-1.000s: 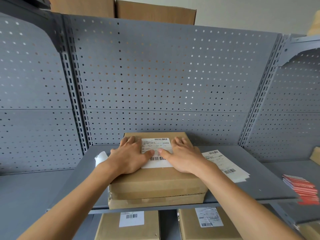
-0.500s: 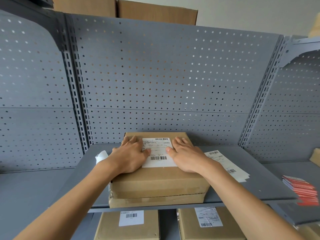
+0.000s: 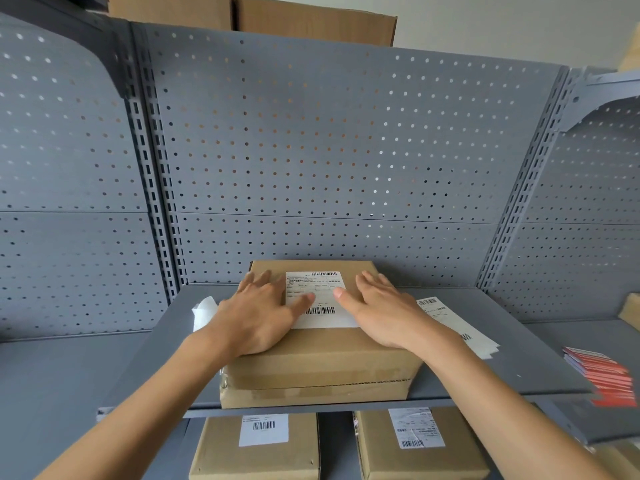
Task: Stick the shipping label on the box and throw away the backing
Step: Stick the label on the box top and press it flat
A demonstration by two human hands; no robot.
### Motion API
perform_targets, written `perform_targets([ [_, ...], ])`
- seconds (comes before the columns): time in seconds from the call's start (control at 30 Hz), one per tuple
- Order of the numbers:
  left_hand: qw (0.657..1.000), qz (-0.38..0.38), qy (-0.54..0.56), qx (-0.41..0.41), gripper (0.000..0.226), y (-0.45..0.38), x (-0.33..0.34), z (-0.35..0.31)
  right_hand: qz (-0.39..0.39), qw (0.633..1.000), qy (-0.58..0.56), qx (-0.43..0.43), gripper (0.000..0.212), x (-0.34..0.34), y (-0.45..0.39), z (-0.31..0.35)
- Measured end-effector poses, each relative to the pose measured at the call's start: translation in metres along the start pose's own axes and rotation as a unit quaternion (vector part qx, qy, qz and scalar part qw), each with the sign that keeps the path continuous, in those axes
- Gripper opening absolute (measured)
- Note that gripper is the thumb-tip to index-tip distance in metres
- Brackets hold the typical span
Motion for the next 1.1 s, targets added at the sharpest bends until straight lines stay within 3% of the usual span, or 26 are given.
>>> perform_targets([
  [0.13,0.998,0.008,-0.057,-0.026,0.092,0.006,0.009,-0.012,0.004,1.000,0.009,0.006,0.098,0.008,0.006,0.003],
  [0.33,0.997,0.003,-0.076,-0.010,0.065,0.009,0.009,-0.016,-0.010,1.000,0.023,0.000,0.101,0.011,0.008,0.005],
  [0.53,0.996,0.003,-0.089,-0.009,0.053,0.007,0.008,-0.011,-0.019,0.999,0.040,-0.004,0.094,0.011,0.008,0.005],
  [1.1,0.997,0.013,-0.080,0.010,0.048,0.009,0.007,-0.010,0.011,0.999,0.032,-0.008,0.070,0.008,0.010,0.002],
])
Point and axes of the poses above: each hand's wrist, its own y-axis away from the middle knuckle, its own x-axis out of the palm, z = x × y, the point moved 2 cm from there along -y, towards the middle knuckle, and after that the axes turned 10 degrees about x, right-handed, at the moved point
